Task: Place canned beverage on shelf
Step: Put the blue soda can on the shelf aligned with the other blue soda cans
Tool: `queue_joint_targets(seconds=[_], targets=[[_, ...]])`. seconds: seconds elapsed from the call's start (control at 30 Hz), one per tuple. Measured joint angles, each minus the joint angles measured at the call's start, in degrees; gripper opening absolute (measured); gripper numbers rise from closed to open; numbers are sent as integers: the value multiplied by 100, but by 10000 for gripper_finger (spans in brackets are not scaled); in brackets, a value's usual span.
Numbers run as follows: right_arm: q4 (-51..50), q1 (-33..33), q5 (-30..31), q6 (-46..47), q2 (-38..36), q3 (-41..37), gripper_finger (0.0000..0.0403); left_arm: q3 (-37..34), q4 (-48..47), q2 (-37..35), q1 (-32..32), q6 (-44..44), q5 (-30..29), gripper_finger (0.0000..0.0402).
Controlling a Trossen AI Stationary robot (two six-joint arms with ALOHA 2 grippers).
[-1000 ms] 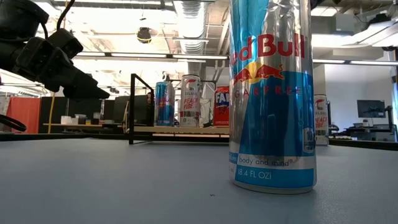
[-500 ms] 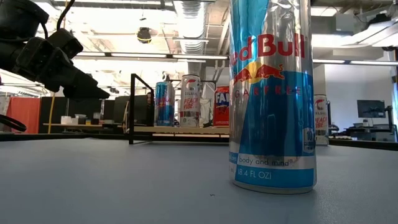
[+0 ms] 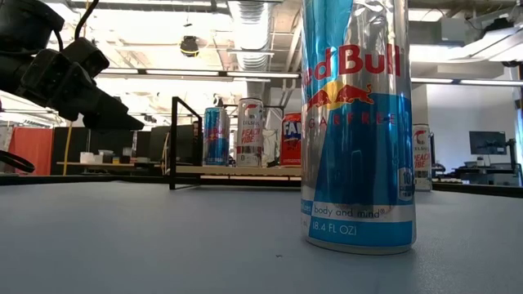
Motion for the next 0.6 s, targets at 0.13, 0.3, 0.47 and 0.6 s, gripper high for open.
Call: queue_joint_targets(seconds=[0.13, 0.3, 0.47, 0.6], targets=[[-2, -5, 2, 129, 2, 0, 0, 0, 198, 5, -1, 117, -130, 357], [26, 35, 13, 234, 2, 0, 0, 72, 457, -10, 0, -901, -246, 357], [60, 32, 13, 203, 2, 0, 0, 122, 608, -13, 0, -1952, -720, 357], [52, 32, 24, 109, 2, 0, 0, 122, 340, -11, 2, -2645, -869, 357]])
